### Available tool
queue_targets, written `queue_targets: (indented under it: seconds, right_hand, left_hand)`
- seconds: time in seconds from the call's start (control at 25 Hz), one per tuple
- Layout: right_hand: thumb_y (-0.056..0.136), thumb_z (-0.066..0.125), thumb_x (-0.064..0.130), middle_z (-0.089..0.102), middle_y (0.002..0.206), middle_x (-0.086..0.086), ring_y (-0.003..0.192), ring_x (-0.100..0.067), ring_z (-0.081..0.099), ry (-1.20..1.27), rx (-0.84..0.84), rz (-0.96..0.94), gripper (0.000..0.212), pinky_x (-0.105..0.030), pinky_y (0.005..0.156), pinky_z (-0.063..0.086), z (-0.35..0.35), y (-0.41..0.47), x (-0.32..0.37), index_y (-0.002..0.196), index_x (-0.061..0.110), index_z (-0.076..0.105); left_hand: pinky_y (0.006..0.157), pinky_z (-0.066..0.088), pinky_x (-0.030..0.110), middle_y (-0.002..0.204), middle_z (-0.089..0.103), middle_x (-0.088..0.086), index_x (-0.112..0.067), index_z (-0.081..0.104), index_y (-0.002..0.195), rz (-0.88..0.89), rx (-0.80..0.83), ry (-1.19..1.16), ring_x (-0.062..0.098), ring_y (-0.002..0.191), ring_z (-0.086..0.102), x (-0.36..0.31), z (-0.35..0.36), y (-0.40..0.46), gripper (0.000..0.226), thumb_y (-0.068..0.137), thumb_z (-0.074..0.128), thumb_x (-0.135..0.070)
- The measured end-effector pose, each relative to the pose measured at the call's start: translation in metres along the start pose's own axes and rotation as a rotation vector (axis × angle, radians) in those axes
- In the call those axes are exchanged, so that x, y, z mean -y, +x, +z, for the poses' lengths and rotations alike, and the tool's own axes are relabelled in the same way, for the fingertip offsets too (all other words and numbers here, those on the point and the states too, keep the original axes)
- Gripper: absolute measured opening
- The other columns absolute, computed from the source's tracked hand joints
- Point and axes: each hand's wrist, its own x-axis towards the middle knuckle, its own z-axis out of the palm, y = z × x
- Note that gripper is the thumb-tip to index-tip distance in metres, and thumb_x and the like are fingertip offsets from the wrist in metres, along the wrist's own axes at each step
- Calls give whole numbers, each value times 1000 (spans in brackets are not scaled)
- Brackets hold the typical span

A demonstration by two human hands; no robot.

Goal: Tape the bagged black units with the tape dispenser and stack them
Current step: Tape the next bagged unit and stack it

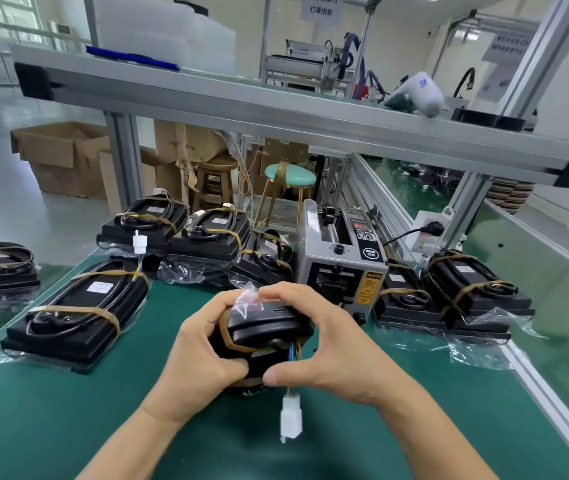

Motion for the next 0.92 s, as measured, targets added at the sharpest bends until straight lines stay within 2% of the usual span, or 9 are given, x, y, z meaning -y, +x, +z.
queue_targets:
  seconds: [0.08, 0.16, 0.24, 0.32, 0.44, 0.6, 0.68, 0.8, 0.92]
  right_hand:
    - [63, 82, 14, 51, 125, 25, 119, 3, 48, -17, -57, 31, 78, -11, 98, 37, 8, -2, -5, 126, 43, 47]
    - [63, 76, 5, 53, 118, 20, 113, 2, 51, -77, -224, 4, 70, -11, 94, 39, 20, -2, -8, 122, 35, 52]
    - [63, 71, 3, 52, 116, 16, 111, 1, 51, -126, -378, -36, 66, -17, 94, 42, 36, -3, -11, 119, 32, 53]
    - [66, 65, 7, 51, 120, 20, 113, -1, 53, -95, -445, -21, 65, -23, 94, 46, 52, -3, -11, 120, 38, 49]
    - [67, 67, 14, 53, 120, 21, 113, -4, 54, 51, -477, 58, 63, -30, 94, 48, 62, -7, -15, 123, 36, 48]
    - [64, 79, 28, 52, 128, 14, 123, -7, 50, 186, -420, 89, 68, -33, 104, 42, 60, -8, -21, 127, 28, 51]
    - [64, 83, 26, 50, 134, 12, 127, -7, 48, 273, -339, 106, 75, -34, 108, 40, 58, -9, -25, 130, 33, 48]
    - [64, 81, 34, 50, 138, 17, 127, -3, 49, 476, -190, 160, 77, -26, 106, 40, 50, -16, -30, 132, 45, 46]
    - [72, 67, 49, 61, 126, 22, 119, 3, 54, 600, -290, 167, 55, -10, 92, 42, 44, -20, -36, 125, 35, 57]
  left_hand:
    - [71, 48, 17, 89, 71, 1, -29, 64, 106, -18, 55, -38, 10, 79, 63, -4, -3, -2, 70, 48, 59, 11]
    - [83, 46, 14, 111, 68, -3, -32, 60, 113, -1, 100, -9, 9, 101, 63, -13, -5, -5, 74, 50, 63, 7]
    - [99, 37, 15, 136, 51, -8, -38, 51, 127, 109, 134, 211, 9, 126, 47, -26, -1, -9, 76, 58, 68, -11]
    - [107, 29, 23, 146, 38, -15, -42, 51, 130, 244, 125, 509, 9, 135, 35, -33, 6, -10, 65, 67, 66, -34]
    - [102, 36, 28, 127, 55, -22, -43, 62, 116, 217, 27, 576, 4, 122, 49, -38, 9, -7, 50, 66, 67, -44]
    - [96, 43, 21, 116, 63, -13, -41, 64, 113, 169, 59, 453, 10, 112, 59, -30, -10, -3, 63, 55, 82, -23]
    - [88, 47, 16, 108, 68, -13, -41, 63, 110, 77, 67, 389, 6, 101, 64, -27, -21, 1, 68, 49, 84, -19]
    - [79, 49, 14, 100, 71, -11, -39, 63, 107, 17, 101, 333, 6, 89, 67, -22, -26, 0, 64, 49, 85, -22]
    - [85, 49, 18, 106, 69, -12, -38, 62, 109, 34, 128, 335, 7, 95, 66, -21, -14, -7, 64, 52, 85, -21]
